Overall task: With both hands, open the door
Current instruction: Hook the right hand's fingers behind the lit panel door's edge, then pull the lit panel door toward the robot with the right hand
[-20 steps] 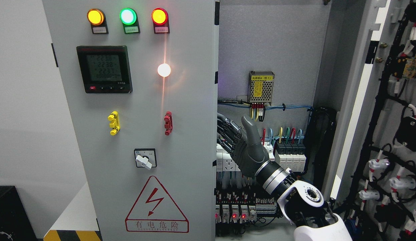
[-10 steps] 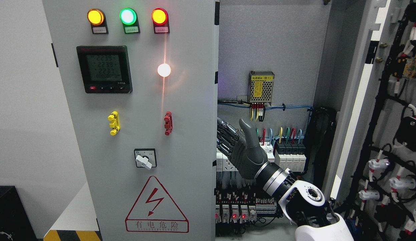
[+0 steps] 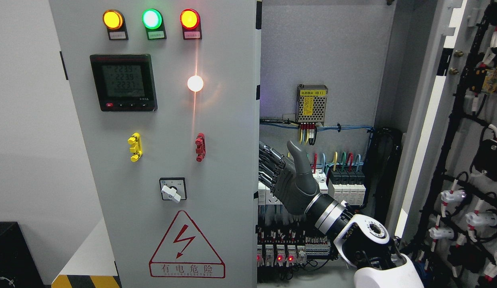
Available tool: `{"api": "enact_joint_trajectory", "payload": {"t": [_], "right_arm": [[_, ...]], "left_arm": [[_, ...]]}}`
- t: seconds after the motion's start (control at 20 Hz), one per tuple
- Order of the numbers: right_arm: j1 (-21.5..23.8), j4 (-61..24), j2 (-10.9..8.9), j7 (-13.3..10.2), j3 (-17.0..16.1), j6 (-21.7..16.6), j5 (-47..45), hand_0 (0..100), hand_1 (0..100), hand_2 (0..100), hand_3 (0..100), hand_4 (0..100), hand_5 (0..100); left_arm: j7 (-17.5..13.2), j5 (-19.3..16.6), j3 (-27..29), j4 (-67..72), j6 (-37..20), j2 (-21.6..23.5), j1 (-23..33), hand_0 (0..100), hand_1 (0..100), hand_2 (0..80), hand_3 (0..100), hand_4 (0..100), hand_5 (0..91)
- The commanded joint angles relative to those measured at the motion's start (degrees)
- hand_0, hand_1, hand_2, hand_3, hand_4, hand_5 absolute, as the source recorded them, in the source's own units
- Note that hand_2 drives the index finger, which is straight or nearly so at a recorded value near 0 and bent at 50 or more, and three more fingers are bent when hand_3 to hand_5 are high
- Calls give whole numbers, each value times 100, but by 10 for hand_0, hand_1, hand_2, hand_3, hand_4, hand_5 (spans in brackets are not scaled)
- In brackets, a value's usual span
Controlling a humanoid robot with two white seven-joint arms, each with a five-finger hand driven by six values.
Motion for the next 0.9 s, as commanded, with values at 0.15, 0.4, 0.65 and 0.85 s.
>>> {"api": "enact_joint_trajectory", "payload": {"t": [0.15,0.4,0.65,0.85], "right_arm": [[-60,3,-5,21,17,-44,-63,0,0,0,0,0,0],[-42,-14,-5,160,17,-61,-63,0,0,0,0,0,0],[-25,-15,-5,442,8,-61,-54,0,0,0,0,0,0],[-25,-23,-5,460,8,-61,-54,0,0,0,0,0,0]], "left_arm": [[-3,0,0,0,-1,0,70,0,0,0,0,0,0],[-3,0,0,0,-1,0,70,0,0,0,0,0,0],[-3,0,0,0,-1,0,70,0,0,0,0,0,0],[-3,0,0,0,-1,0,70,0,0,0,0,0,0]]}}
